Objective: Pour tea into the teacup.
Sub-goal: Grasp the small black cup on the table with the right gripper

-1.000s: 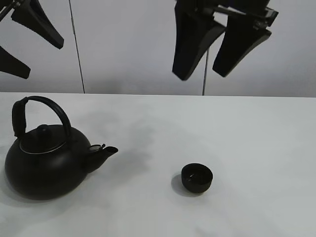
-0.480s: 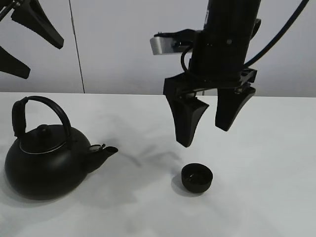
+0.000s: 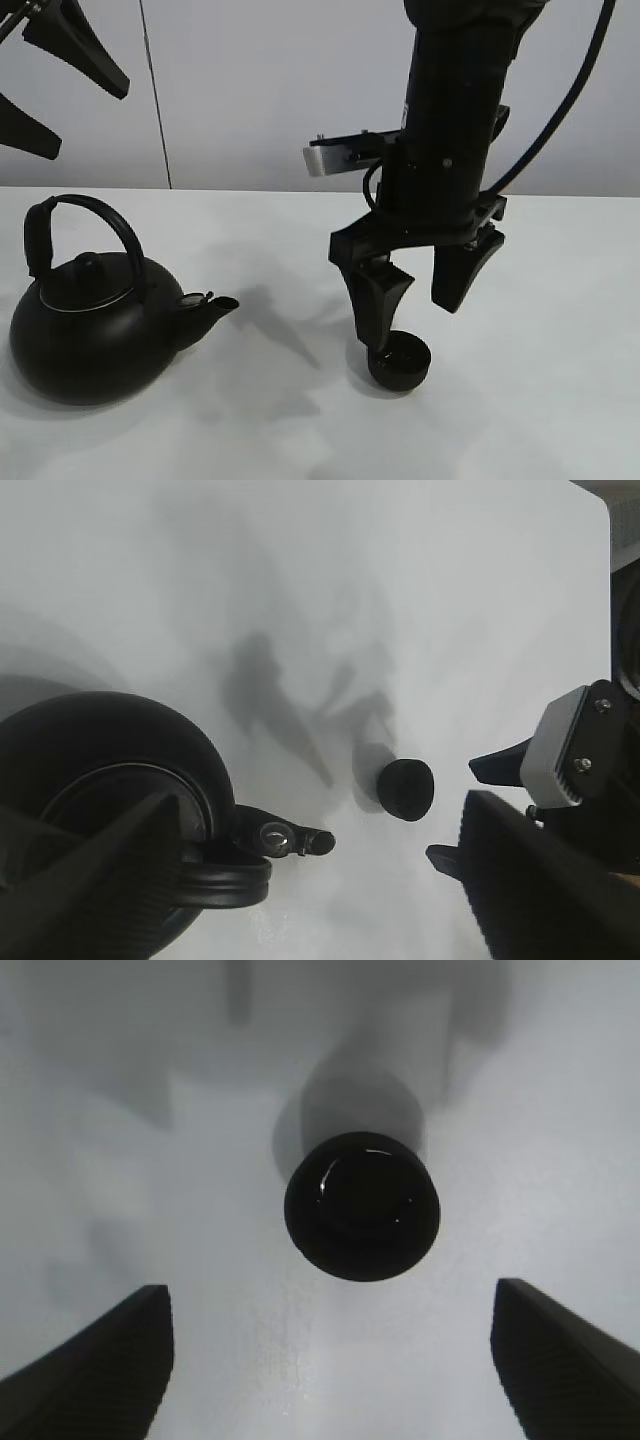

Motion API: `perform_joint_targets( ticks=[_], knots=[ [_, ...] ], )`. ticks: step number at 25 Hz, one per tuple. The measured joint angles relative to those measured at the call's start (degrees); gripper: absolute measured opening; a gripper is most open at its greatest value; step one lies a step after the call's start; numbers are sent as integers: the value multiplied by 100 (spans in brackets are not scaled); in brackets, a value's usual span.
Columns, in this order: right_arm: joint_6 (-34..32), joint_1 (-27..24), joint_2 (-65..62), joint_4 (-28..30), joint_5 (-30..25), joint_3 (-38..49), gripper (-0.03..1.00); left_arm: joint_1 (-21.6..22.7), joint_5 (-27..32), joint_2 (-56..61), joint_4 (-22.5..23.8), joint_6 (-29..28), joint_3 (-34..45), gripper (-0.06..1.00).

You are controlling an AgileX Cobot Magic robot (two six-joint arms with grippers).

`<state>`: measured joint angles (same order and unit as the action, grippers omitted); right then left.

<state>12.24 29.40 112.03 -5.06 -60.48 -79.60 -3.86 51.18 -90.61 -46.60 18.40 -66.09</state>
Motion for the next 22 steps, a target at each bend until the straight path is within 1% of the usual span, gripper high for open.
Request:
perform_joint_targets(
  ticks=[4,10,14,22],
  knots=[
    [-7,0,174,41,81,148,60,0,0,0,0,0,0,55],
    [-26,0,332,56,479,155,60,0,0,0,0,0,0,55],
    [-119,0,485,112,610,155,60,0,0,0,0,0,0,55],
    [-198,0,733,139,663,155,60,0,0,0,0,0,0,55]
  ],
)
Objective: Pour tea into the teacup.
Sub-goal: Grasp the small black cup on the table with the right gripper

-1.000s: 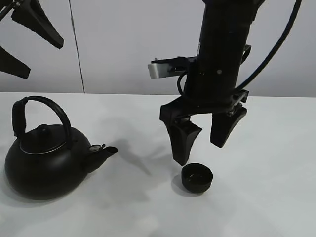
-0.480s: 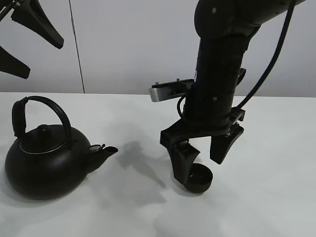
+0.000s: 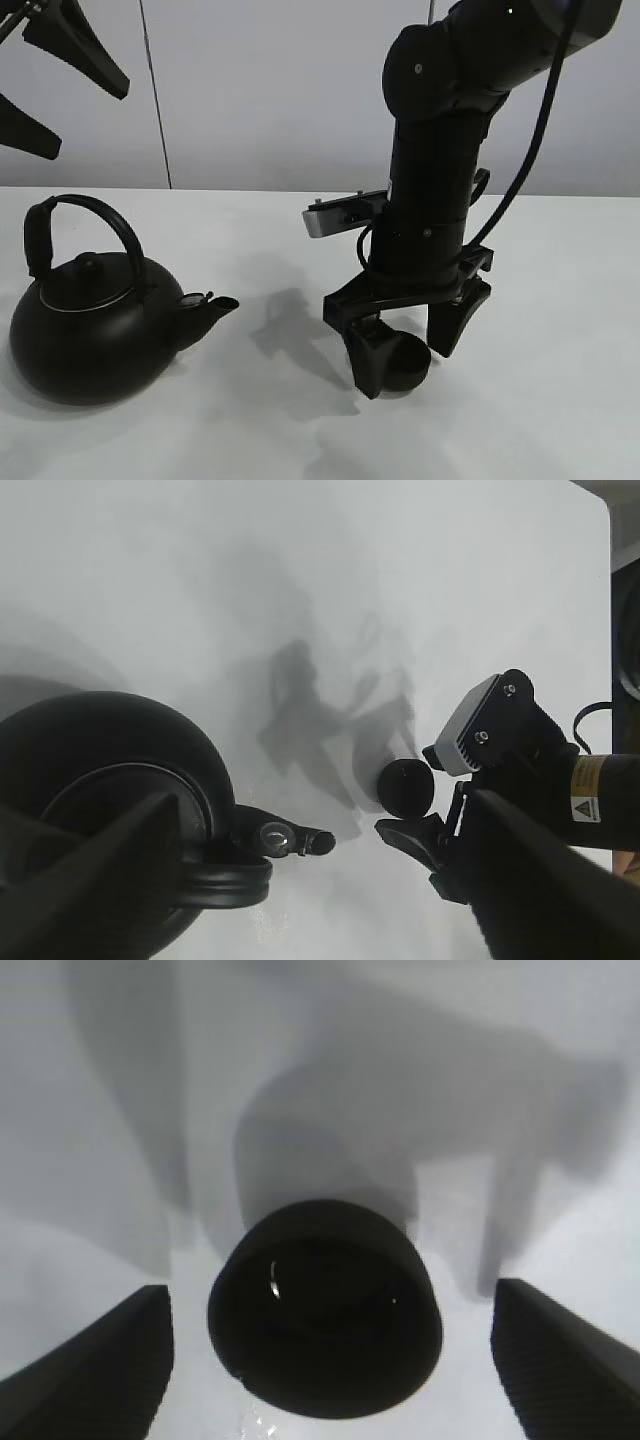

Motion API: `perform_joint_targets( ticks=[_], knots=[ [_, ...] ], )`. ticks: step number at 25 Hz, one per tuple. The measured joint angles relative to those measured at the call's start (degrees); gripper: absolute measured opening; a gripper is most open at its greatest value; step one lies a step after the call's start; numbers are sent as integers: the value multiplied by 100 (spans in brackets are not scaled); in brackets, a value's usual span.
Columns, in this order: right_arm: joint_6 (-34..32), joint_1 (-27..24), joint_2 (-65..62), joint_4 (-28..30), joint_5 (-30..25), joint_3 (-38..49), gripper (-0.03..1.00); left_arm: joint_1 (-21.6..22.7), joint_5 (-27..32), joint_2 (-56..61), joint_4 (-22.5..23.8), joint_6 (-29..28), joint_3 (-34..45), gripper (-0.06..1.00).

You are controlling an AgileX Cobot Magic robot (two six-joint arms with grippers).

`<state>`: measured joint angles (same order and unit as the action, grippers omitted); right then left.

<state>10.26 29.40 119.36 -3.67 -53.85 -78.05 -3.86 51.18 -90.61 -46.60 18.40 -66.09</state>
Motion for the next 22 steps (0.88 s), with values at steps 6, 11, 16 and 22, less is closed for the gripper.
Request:
perform_joint_targets(
  ticks=[6,11,16,22],
  knots=[
    [-12,0,25,9,10,0,45,0,0,0,0,0,0,55],
    [-29,0,25,22,27,0,40,0,0,0,0,0,0,55],
    [-79,0,5,10,21,0,40,0,0,0,0,0,0,55],
    [-138,0,-240,-309,-38,-192,40,0,0,0,0,0,0,55]
  ],
)
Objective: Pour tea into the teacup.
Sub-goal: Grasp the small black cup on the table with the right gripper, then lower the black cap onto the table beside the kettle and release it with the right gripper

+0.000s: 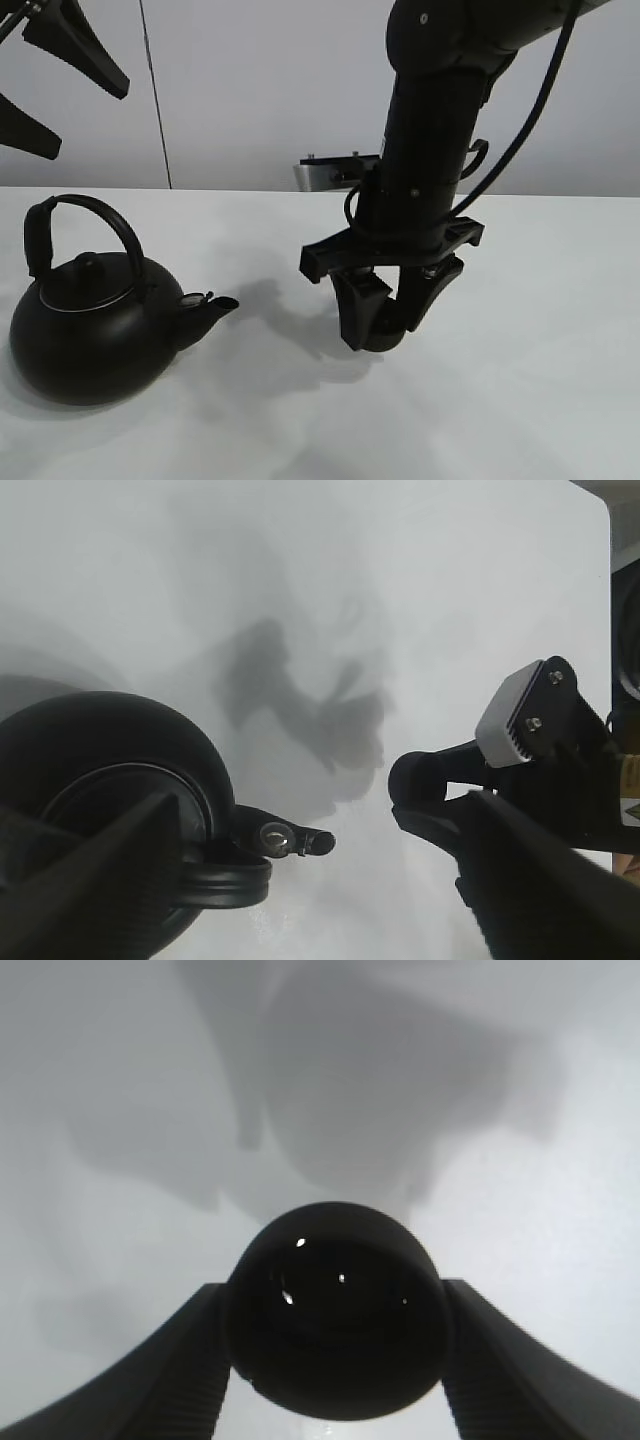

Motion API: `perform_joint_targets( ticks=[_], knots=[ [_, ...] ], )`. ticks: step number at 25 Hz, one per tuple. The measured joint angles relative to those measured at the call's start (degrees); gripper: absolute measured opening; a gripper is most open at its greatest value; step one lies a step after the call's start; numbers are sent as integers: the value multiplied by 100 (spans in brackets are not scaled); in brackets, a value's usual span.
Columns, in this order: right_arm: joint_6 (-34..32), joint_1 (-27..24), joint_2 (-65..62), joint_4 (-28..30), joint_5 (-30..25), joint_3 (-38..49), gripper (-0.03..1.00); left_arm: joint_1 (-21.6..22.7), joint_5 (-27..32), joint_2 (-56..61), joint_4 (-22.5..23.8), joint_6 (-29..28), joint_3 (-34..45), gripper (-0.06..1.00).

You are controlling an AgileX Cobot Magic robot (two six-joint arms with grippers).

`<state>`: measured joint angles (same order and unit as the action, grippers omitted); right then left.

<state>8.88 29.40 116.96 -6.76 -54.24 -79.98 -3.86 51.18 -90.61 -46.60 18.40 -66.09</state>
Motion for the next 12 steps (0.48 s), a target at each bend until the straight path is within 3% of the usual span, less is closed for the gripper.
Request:
perform_joint_targets(
  ticks=[6,12],
  knots=[
    [-261,111,-36,-541,15,-338,40,0,-6,0,0,0,0,55],
    [-322,546,-36,-621,288,-405,40,0,-6,0,0,0,0,55]
  ],
)
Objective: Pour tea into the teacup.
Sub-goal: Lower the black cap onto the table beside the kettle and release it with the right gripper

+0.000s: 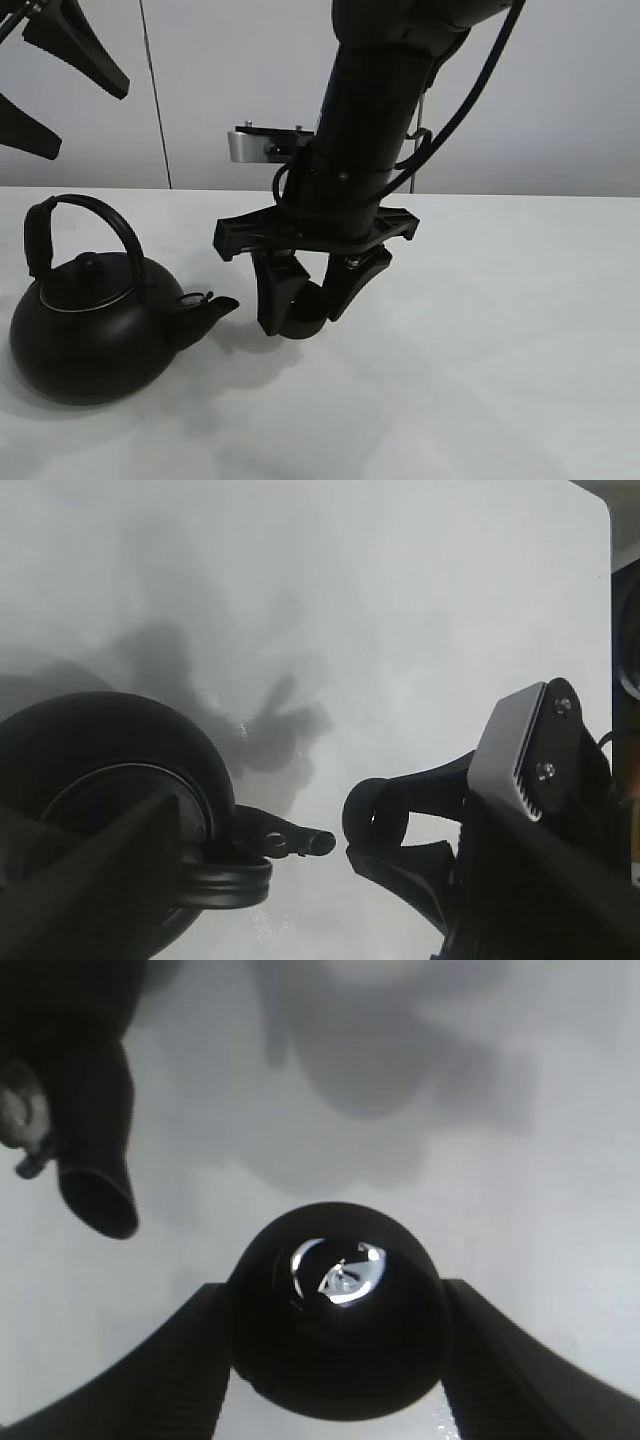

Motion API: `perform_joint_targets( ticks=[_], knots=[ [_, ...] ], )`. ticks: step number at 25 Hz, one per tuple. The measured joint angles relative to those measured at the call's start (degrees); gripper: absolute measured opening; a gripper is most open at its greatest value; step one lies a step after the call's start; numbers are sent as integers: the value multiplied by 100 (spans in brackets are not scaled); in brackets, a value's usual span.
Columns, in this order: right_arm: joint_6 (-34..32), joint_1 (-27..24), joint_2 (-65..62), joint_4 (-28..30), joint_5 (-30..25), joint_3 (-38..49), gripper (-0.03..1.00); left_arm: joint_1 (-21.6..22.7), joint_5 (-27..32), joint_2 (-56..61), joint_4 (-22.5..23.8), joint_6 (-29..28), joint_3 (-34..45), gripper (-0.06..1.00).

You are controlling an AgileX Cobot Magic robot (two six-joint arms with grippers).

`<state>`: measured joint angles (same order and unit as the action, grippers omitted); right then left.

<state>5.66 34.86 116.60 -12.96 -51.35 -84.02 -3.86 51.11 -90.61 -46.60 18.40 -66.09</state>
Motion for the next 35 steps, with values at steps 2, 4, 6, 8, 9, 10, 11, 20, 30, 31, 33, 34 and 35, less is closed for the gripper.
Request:
perform_joint_targets(
  ticks=[2,4,6,8,9,10,11,20,30,31,33,34,35],
  knots=[
    [-6,107,0,30,29,0,40,0,0,0,0,0,0,55],
    [-6,136,0,51,41,0,40,0,0,0,0,0,0,55],
    [-6,136,11,83,136,0,40,0,0,0,0,0,0,55],
    [-6,136,45,115,187,0,40,0,0,0,0,0,0,55],
    [-6,136,97,120,182,0,40,0,0,0,0,0,0,55],
    [-6,136,176,122,182,-7,40,0,0,0,0,0,0,55],
    [-6,136,280,127,177,-7,40,0,0,0,0,0,0,55],
    [-1,136,618,40,402,-7,40,0,0,0,0,0,0,55],
    [12,136,727,16,777,-14,40,0,0,0,0,0,0,55],
    [12,136,728,11,778,-20,40,0,0,0,0,0,0,55],
    [12,136,728,12,778,-20,40,0,0,0,0,0,0,55],
    [12,136,728,12,783,-20,40,0,0,0,0,0,0,55],
    [12,136,728,12,788,-20,40,0,0,0,0,0,0,55]
  ],
)
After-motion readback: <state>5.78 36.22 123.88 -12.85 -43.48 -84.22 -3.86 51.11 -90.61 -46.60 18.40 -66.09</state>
